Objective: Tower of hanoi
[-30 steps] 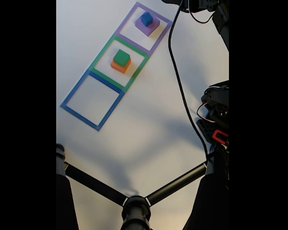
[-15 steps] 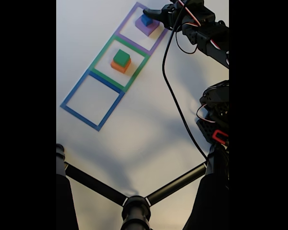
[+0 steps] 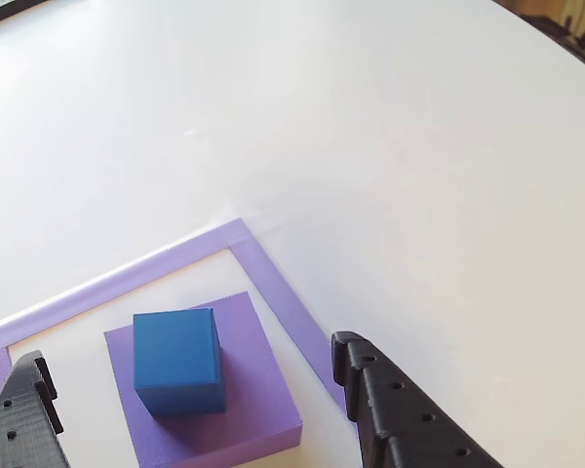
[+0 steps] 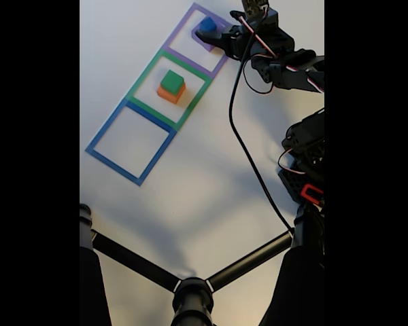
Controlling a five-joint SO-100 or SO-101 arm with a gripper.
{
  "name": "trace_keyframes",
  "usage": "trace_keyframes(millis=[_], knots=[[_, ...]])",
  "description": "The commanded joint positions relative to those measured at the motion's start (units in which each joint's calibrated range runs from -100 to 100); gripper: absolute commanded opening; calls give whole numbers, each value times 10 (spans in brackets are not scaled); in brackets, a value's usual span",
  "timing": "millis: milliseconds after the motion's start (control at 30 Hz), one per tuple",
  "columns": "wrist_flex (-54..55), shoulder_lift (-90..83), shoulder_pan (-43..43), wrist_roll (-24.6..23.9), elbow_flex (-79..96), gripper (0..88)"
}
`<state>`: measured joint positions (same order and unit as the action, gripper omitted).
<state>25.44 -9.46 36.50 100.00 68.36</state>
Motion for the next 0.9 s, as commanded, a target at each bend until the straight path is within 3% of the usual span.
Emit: trace_keyframes(millis=[0, 400, 867], knots=[[29, 15, -10, 0, -14, 334], [59, 65, -28, 0, -46, 316], [75, 98, -41, 0, -63, 222]])
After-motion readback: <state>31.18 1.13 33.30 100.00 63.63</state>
